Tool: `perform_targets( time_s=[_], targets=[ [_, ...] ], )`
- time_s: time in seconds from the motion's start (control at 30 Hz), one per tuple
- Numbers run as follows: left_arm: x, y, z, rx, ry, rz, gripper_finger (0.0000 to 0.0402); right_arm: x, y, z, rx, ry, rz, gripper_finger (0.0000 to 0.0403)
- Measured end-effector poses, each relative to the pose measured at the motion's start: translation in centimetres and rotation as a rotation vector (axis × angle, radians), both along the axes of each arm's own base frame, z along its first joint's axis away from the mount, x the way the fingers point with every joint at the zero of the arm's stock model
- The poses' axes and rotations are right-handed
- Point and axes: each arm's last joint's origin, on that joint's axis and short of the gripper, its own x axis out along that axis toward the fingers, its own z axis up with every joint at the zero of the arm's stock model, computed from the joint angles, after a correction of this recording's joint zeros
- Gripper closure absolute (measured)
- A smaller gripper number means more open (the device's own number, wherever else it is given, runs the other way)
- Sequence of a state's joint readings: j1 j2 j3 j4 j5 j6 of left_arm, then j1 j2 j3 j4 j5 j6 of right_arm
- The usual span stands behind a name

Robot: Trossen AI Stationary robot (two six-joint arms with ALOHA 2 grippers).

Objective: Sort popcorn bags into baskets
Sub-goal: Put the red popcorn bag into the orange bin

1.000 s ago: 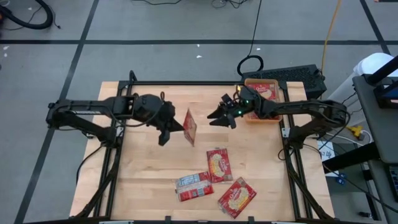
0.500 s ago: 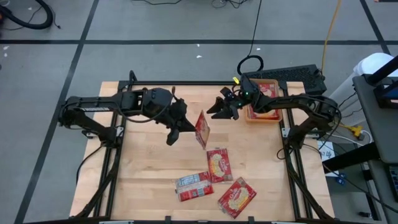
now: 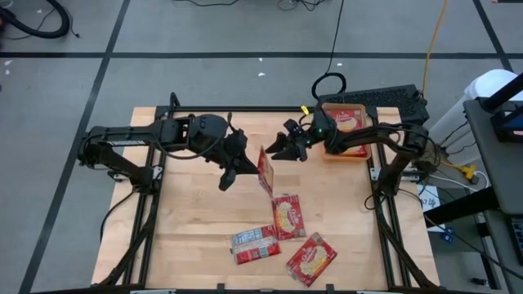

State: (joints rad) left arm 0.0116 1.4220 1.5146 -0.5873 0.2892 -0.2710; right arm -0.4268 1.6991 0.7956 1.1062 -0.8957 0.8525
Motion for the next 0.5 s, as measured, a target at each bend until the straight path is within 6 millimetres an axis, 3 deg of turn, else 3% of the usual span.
perform_targets(
  time_s=[0.3,0.5],
  targets=[
    [-0.1,0.2,-0.1,-0.001,0.004,-0.036,0.0401,2.3,1.2,-1.0,0.075,-0.03,0.005,0.0116],
    [-0.4,0.4,-0.3,0.021,0.029,-0.07,0.0401,4.1,1.8,0.5,0.057,-0.083,0.104,0.0147]
  ],
)
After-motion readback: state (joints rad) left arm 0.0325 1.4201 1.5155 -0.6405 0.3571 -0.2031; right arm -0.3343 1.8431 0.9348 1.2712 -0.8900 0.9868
